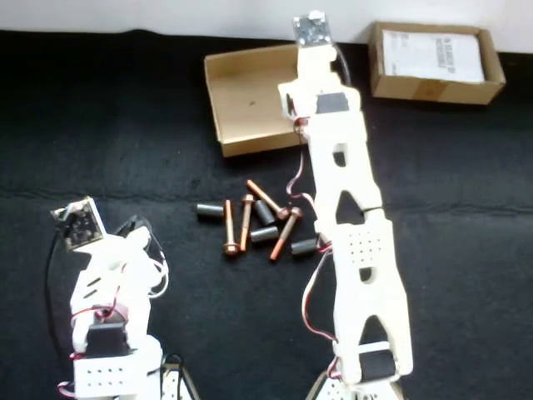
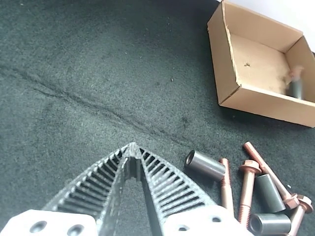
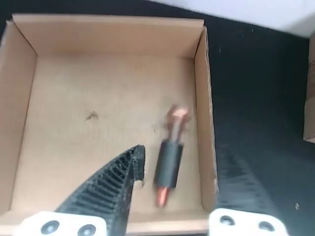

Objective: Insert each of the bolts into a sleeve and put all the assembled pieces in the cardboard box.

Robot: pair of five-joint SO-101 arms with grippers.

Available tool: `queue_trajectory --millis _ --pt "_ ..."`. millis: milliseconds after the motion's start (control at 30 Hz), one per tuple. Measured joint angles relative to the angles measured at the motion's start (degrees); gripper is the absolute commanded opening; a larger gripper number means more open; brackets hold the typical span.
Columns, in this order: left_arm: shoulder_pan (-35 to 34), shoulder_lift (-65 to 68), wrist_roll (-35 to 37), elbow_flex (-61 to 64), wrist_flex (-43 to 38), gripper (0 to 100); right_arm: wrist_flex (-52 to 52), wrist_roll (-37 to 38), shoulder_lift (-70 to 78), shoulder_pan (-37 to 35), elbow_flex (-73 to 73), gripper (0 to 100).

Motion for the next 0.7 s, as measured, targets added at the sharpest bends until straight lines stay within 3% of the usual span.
queue_trajectory --millis 167,333,500,700 --pt "0.00 0.00 0.00 0.00 0.00 2 7.82 0.00 -0.09 0.00 -8.70 27.4" --pt "0.00 0.00 0.00 0.00 0.00 2 22.15 0.00 -0.26 -0.97 -19.96 27.4" --pt "0.00 0.00 0.00 0.00 0.00 2 35.52 0.00 -0.62 -2.73 -21.80 27.4" --pt "0.00 0.00 0.00 0.00 0.00 2 37.71 0.09 -8.26 -2.37 -21.80 27.4"
